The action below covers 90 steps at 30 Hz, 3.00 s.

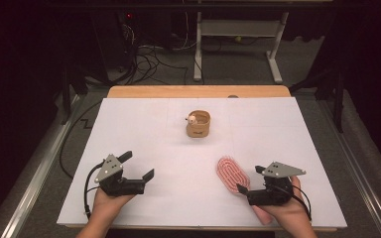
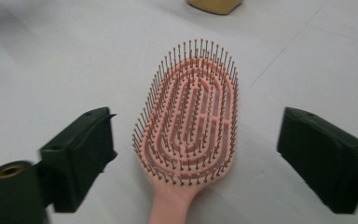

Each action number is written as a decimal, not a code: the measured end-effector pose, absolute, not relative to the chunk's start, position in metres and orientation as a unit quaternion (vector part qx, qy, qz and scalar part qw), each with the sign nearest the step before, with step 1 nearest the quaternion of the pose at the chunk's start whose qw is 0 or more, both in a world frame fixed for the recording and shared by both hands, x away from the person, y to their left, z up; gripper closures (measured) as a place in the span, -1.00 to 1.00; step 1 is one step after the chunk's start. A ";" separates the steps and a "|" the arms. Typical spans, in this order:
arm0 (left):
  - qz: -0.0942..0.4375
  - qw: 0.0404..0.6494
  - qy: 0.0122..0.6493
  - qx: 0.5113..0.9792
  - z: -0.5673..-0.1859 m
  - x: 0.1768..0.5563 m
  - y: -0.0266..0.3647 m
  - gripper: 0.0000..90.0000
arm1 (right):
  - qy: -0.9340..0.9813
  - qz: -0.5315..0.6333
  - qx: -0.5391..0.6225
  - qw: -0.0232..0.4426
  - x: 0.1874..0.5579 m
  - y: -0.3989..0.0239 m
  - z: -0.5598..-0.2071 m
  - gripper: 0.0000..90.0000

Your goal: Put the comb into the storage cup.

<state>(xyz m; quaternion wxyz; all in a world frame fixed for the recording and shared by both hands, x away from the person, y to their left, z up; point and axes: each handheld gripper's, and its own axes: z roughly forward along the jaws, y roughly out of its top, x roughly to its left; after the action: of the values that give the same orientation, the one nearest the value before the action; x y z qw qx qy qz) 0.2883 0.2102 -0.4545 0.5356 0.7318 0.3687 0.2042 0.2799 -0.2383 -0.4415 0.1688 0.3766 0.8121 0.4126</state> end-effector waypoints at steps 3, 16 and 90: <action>0.206 0.535 0.369 0.732 -0.454 0.288 0.210 -1.00 | 0.813 0.400 0.385 0.174 0.281 -0.237 -0.443 -1.00; 0.217 0.541 0.359 0.729 -0.455 0.286 0.211 -1.00 | 0.814 0.392 0.391 0.176 0.282 -0.237 -0.446 -1.00; 0.181 0.545 0.336 0.746 -0.465 0.288 0.216 -1.00 | 0.888 0.178 0.416 0.078 0.296 -0.209 -0.448 -1.00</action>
<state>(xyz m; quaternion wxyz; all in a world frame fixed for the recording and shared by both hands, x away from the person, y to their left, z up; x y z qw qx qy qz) 0.2880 0.2162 -0.4655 0.5449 0.7465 0.3361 0.1814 0.2963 -0.2091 -0.4484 0.0782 0.4162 0.8884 0.1776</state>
